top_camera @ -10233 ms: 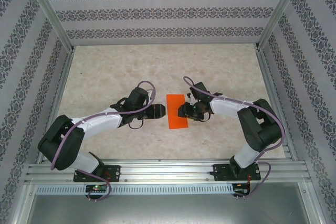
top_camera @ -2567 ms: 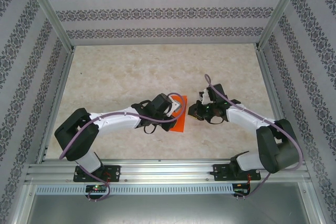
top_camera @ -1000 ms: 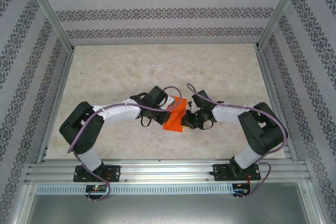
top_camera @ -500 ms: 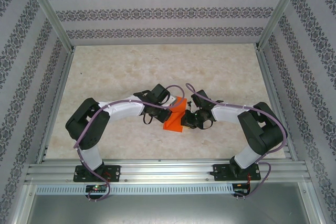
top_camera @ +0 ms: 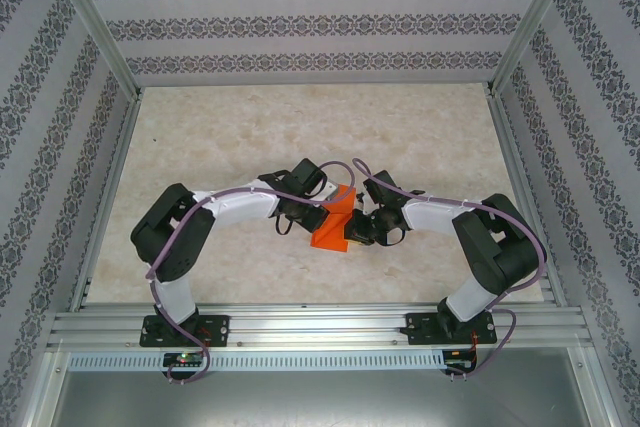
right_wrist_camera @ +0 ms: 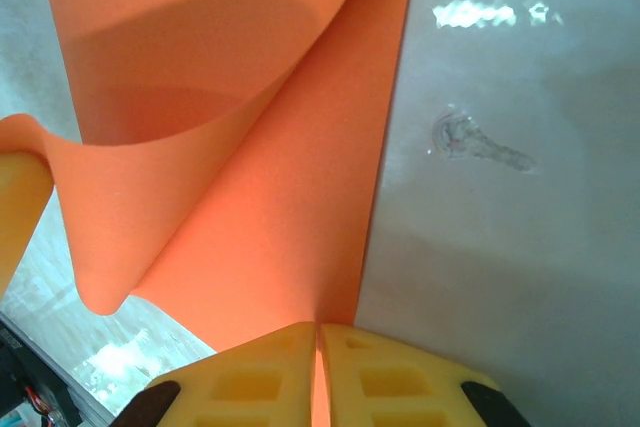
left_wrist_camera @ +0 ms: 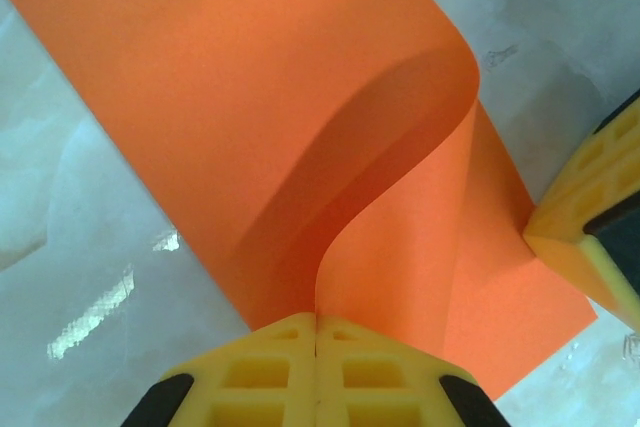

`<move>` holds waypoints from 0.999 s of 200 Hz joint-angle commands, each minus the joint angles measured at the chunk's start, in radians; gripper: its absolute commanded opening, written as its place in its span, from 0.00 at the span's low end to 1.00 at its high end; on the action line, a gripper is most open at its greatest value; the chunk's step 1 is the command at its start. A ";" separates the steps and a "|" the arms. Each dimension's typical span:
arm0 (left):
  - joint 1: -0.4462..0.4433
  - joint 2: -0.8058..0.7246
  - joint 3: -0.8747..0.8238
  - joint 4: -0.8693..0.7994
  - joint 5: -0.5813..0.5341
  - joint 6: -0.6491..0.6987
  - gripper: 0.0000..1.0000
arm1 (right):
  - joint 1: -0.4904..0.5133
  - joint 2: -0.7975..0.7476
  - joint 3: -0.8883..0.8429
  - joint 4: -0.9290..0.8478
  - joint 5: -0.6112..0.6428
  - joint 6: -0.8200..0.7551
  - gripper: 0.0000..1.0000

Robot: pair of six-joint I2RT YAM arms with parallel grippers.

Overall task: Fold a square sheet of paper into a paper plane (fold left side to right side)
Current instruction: Fold the triangle a second time at the center of the table.

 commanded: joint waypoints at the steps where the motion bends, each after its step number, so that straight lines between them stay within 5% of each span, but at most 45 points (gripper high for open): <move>1: 0.017 0.017 0.027 -0.019 -0.018 0.026 0.07 | 0.016 0.029 0.004 -0.040 0.049 -0.017 0.13; 200: 0.026 0.051 0.039 -0.007 -0.040 0.019 0.08 | 0.022 0.035 0.001 -0.045 0.051 -0.017 0.13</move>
